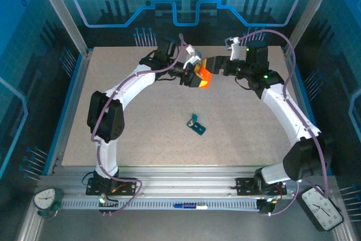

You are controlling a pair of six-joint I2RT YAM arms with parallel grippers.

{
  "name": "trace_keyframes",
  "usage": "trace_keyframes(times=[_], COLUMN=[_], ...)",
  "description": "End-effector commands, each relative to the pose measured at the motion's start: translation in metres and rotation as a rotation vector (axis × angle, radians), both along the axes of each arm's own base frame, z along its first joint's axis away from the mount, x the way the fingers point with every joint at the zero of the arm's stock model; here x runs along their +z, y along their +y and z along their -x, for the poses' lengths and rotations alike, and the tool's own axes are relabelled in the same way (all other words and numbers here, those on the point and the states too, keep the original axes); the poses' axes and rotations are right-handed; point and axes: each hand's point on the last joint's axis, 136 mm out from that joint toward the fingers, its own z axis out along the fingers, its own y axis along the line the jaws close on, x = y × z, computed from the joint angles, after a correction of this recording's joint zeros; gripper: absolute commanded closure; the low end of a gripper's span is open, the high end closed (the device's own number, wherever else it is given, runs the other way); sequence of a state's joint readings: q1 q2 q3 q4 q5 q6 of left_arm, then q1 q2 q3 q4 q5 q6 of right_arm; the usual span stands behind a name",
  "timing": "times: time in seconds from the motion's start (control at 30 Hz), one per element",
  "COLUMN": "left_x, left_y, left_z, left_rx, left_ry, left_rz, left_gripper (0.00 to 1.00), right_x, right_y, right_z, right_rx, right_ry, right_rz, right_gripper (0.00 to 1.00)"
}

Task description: Sort the pills into containers

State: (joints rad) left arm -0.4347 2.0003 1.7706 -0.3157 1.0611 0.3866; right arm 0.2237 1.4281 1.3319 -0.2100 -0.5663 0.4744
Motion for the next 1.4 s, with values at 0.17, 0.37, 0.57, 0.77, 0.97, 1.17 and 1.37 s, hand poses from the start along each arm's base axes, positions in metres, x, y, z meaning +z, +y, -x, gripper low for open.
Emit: trace_keyframes(times=[0.17,0.37,0.57,0.77,0.97,1.17,1.37], left_x=[0.031,0.034,0.039,0.042,0.044,0.047,0.047], left_y=[0.001,0.001,0.002,0.002,0.001,0.002,0.003], left_z=[0.008,0.008,0.008,0.009,0.011,0.015,0.018], left_rx=[-0.049,-0.045,-0.037,-0.039,-0.042,-0.044,-0.049], left_ry=[-0.058,-0.071,-0.084,-0.08,-0.076,-0.073,-0.07], left_rz=[0.07,0.073,0.081,0.09,0.1,0.102,0.102], left_gripper=[1.0,1.0,1.0,1.0,1.0,1.0,1.0], right_x=[0.047,0.031,-0.003,-0.019,-0.02,-0.016,-0.015], right_y=[-0.034,-0.036,-0.027,-0.015,-0.001,0.016,0.026], right_z=[0.029,0.026,0.035,0.038,0.03,0.019,0.014], right_rx=[0.08,0.128,0.17,0.194,0.201,0.222,0.226], right_ry=[-0.184,-0.168,-0.153,-0.17,-0.191,-0.199,-0.203], right_rz=[-0.086,-0.111,-0.13,-0.161,-0.172,-0.178,-0.185], right_gripper=[0.17,0.17,0.17,0.17,0.17,0.18,0.22])
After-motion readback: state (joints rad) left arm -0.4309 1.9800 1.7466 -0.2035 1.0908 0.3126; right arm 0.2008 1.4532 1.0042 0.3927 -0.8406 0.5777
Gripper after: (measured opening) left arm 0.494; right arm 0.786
